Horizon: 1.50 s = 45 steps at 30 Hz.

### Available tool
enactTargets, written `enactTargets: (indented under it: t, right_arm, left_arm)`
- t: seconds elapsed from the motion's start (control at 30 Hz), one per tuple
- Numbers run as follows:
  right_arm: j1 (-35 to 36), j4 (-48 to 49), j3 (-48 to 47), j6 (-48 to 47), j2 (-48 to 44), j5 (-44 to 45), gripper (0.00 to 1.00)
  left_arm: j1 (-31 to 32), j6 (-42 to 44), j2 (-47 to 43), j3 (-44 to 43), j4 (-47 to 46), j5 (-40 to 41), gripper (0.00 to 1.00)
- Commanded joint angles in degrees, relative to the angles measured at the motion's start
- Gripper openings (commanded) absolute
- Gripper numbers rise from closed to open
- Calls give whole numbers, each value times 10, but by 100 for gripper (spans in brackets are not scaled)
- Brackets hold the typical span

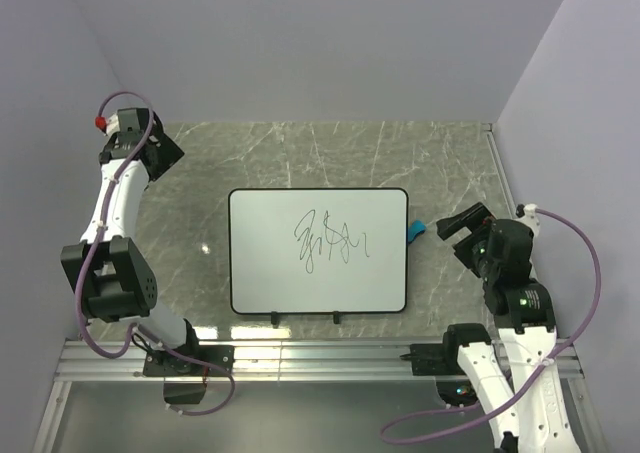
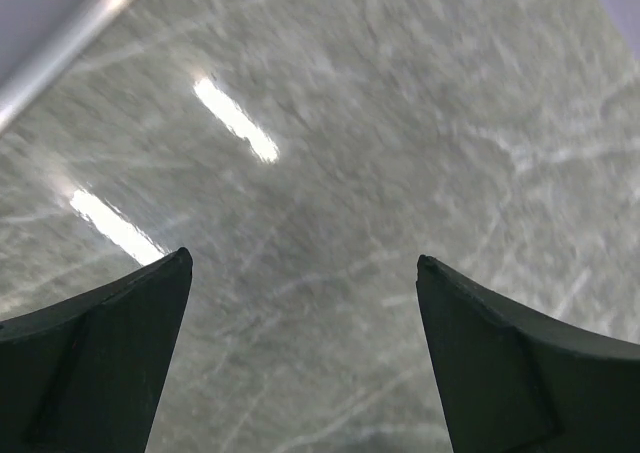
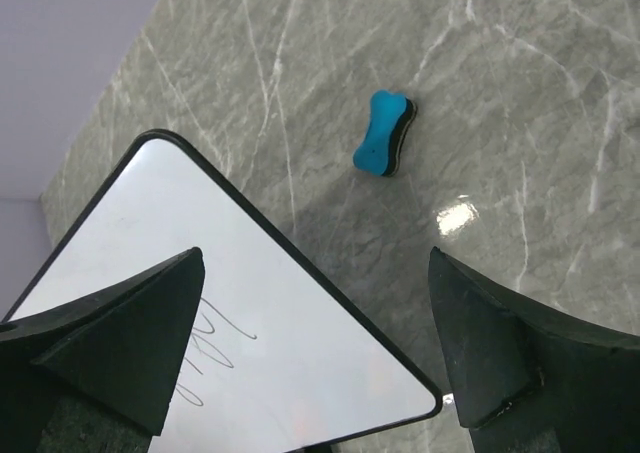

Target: Erase the whiteboard

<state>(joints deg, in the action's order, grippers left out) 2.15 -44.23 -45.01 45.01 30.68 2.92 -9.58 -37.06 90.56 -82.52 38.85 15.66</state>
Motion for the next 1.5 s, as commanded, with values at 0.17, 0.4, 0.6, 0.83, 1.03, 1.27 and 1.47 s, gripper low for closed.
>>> enactTargets:
  t: [0.17, 0.4, 0.6, 0.83, 1.03, 1.27, 1.47]
  right_arm:
    - [7, -7, -109, 29, 138, -9, 100]
    - [7, -86, -211, 24, 392, -108, 92]
    - [8, -53, -195, 48, 495, -85, 88]
    - [9, -30, -210, 40, 591, -67, 87]
    - [7, -5, -233, 33, 670, -75, 86]
    - [7, 10, -269, 30, 734, -70, 85]
    - [6, 7, -278, 20, 767, -30, 79]
  left_arm:
    - [-12, 37, -89, 104, -28, -199, 99]
    - [0, 45, -114, 137, -19, -222, 99]
    - [10, 75, -139, 141, -14, -210, 95]
    - [16, 66, -152, 166, -39, -228, 91]
    - [18, 73, -152, 191, -49, -224, 87]
    - [18, 75, -162, 206, -57, -219, 86]
    - [18, 80, -161, 205, -54, -212, 86]
